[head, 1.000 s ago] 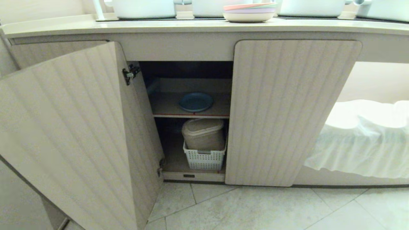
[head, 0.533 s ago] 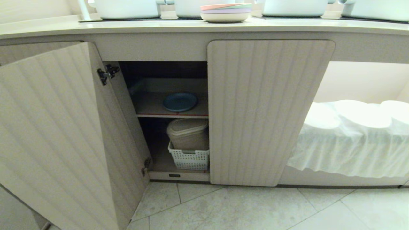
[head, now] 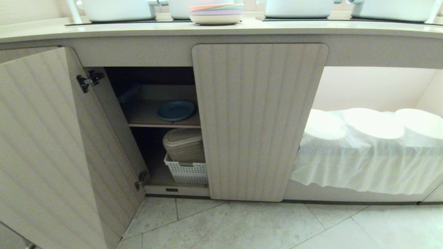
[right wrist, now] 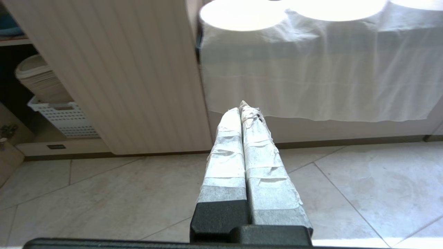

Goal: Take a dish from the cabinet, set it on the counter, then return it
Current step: Take the plate from the cabinet

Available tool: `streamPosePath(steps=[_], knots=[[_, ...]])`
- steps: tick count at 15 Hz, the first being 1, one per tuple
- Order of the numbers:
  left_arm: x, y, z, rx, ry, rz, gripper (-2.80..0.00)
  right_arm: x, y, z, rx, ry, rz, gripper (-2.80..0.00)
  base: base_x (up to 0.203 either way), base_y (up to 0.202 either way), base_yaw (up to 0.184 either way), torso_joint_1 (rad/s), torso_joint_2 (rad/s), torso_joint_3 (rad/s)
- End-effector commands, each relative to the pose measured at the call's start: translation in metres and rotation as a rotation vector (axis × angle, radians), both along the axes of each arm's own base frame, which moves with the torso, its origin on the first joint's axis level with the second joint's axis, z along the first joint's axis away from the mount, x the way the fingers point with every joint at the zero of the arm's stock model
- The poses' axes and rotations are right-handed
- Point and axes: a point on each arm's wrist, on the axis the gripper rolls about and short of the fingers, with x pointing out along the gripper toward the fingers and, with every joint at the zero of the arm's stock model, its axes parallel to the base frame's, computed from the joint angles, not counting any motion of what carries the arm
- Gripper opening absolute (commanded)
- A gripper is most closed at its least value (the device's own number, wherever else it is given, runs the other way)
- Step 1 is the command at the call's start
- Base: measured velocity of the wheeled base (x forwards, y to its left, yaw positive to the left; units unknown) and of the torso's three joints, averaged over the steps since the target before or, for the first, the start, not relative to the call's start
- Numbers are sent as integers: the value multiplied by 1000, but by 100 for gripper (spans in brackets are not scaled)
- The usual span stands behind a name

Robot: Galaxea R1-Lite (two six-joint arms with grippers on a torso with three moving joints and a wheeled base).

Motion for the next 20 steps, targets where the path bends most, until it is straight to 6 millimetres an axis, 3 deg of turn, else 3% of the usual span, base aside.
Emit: streamPosePath(steps=[1, 20], knots=[[0, 0, 0, -1, 0, 0, -280, 0, 0, 0, 1, 0, 0, -280, 0, -92, -3, 2, 2, 5], [0, 0, 0, -1, -1, -1, -280, 0, 0, 0, 1, 0, 0, -280, 0, 0, 0, 0, 0, 0]])
